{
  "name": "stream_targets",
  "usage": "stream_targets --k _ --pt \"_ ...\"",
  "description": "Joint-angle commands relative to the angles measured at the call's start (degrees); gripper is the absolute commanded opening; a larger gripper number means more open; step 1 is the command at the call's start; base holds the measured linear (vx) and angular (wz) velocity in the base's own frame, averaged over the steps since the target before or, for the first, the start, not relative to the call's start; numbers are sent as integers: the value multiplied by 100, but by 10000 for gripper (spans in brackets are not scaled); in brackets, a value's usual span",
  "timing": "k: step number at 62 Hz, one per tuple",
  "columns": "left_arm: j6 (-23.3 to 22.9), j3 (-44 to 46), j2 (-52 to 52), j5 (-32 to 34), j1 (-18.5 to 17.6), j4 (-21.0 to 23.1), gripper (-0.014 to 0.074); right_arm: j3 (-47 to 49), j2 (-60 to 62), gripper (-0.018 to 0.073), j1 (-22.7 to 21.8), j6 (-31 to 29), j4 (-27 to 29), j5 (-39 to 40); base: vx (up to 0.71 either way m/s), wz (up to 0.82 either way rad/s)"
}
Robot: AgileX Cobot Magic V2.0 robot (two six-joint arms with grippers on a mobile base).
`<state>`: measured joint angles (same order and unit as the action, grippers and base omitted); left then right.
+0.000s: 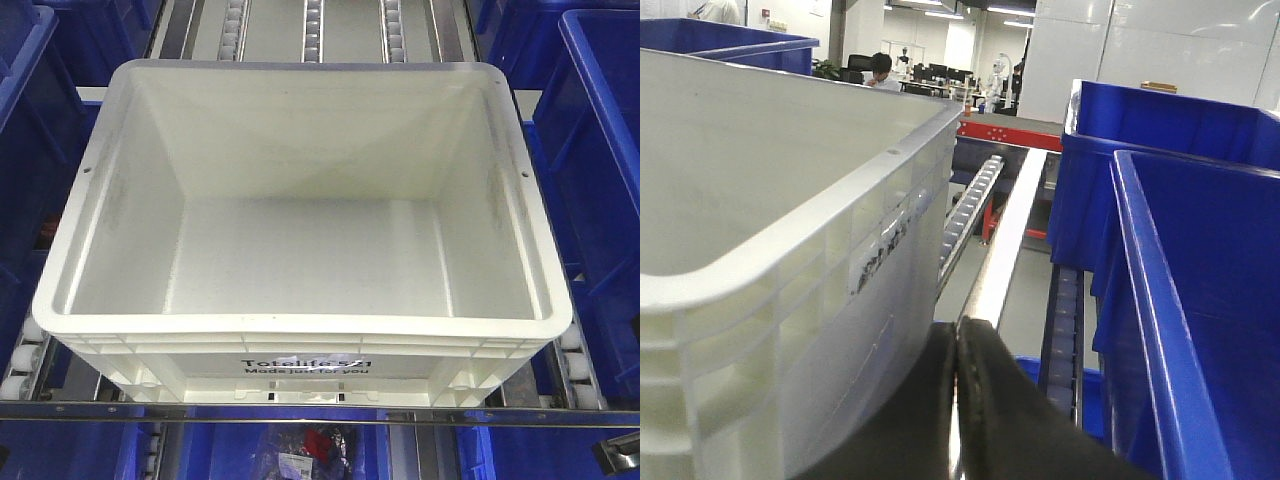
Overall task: Move bin from left to right shelf
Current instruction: 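Lower both grippers toward the white tote's side rims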
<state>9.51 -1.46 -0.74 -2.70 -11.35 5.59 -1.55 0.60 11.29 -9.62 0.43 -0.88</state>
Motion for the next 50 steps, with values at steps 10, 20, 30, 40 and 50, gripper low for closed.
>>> stream_targets --k 10,20,30,40,50 --pt "-15 141 -60 1592 -19 51 -8 -95 65 -8 -6 31 -5 1369 0 0" --pt "-104 228 -60 2335 -19 224 -8 -79 65 -8 -6 445 216 2177 0 0" --pt "-178 944 -22 990 -19 544 -8 524 65 -8 -6 684 772 1122 0 0" --pt "-178 2206 730 -938 -19 544 -8 1841 -400 -8 -6 598 696 -858 0 0" --pt "-178 3348 2336 -2101 -19 544 -8 3179 -1688 -8 -6 519 696 -2135 0 0"
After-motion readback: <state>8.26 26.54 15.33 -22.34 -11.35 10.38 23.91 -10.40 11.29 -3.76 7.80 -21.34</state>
